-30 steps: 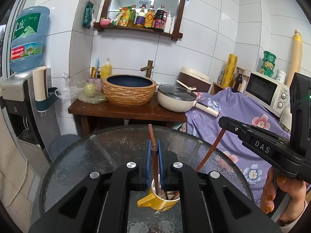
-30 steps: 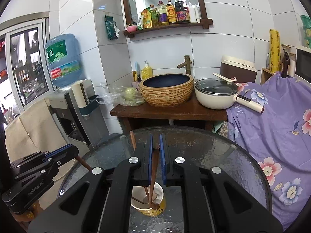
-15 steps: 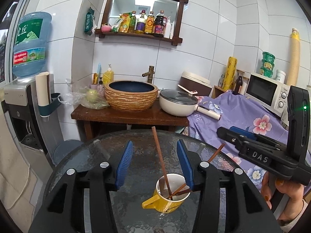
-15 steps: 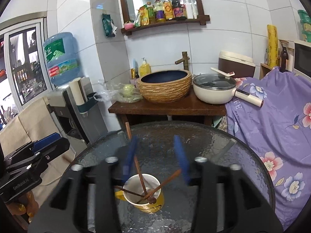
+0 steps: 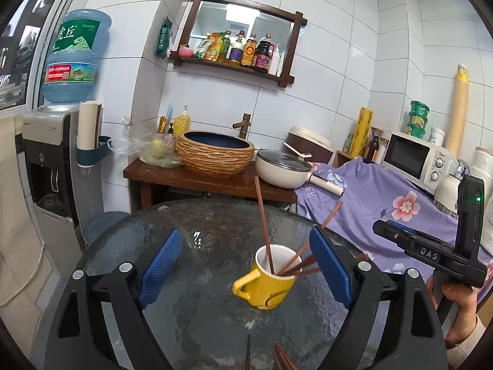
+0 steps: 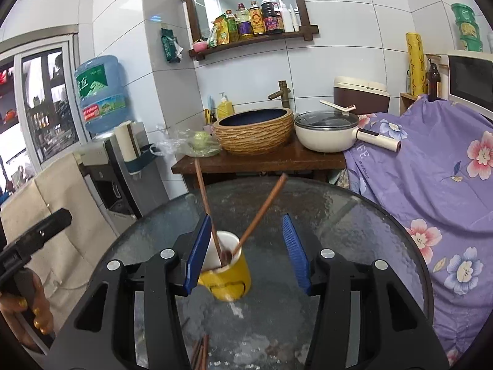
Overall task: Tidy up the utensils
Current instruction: 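Open both grippers to release the chopsticks in the mug, then move both grippers back over the remaining brown chopsticks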
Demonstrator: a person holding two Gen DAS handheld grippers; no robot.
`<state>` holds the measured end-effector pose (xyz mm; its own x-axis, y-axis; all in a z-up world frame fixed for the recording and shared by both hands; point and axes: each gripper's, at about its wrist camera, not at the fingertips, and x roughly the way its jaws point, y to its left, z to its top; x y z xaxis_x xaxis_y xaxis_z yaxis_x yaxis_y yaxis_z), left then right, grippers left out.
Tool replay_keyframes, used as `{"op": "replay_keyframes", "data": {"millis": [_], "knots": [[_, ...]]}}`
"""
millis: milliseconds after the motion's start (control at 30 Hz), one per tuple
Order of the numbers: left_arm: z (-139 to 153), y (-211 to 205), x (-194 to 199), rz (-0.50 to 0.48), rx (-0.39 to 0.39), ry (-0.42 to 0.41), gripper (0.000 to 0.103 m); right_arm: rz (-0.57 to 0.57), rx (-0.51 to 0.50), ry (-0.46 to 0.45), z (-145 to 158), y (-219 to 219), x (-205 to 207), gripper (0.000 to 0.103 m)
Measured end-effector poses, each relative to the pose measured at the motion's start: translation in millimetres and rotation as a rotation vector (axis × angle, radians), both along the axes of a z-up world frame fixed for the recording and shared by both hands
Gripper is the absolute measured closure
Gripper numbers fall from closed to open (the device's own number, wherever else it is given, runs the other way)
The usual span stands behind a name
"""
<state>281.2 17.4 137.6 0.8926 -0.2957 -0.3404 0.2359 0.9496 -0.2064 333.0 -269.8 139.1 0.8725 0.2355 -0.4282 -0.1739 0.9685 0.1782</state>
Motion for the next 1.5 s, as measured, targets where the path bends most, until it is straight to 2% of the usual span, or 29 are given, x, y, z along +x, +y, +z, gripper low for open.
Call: {"op": "replay_keyframes", "data": {"millis": [100,300,467,700,867,1067,1200,1333,1500], "knots": [[-13.3,-3.9,-20.2,-0.002,0.036,0.001,0.015,0.011,-0.023,0.011,-17.8,2.3,-26.5,0.054],[-47.7,-22.8,-73.4,-0.003,0.173,-0.035,0.011,0.043,-0.129,0.002,-56.5,17.0,-82.3,0.054],[-77.5,-26.8,-103.6,-0.005,0.225,-0.014,0.011,0.07,-0.18,0.038,-95.5,24.7,-125.8,0.054],[-107.8,-18.8,-136.1,0.01,0.225,0.036,0.011,0.1,-0.192,0.08,-135.3,30.9,-170.5,0.054],[-131.5,-26.7,-162.9,-0.031,0.24,0.079,0.011,0.138,-0.191,0.112,-156.5,38.1,-197.5,0.054],[-146.0,-30.0,-184.9,-0.049,0.233,0.093,0.013,0.158,-0.159,0.166,-175.2,41.1,-215.9,0.054],[-152.2,-27.9,-192.6,-0.049,0.197,0.108,0.016,0.183,-0.175,0.174,-183.5,48.3,-227.5,0.054],[-162.5,-36.3,-197.5,-0.07,0.225,0.124,0.023,0.19,-0.171,0.195,-191.9,52.1,-231.6,0.056],[-170.7,-49.3,-206.5,-0.105,0.243,0.123,0.025,0.182,-0.182,0.208,-197.7,53.2,-233.3,0.062]]}}
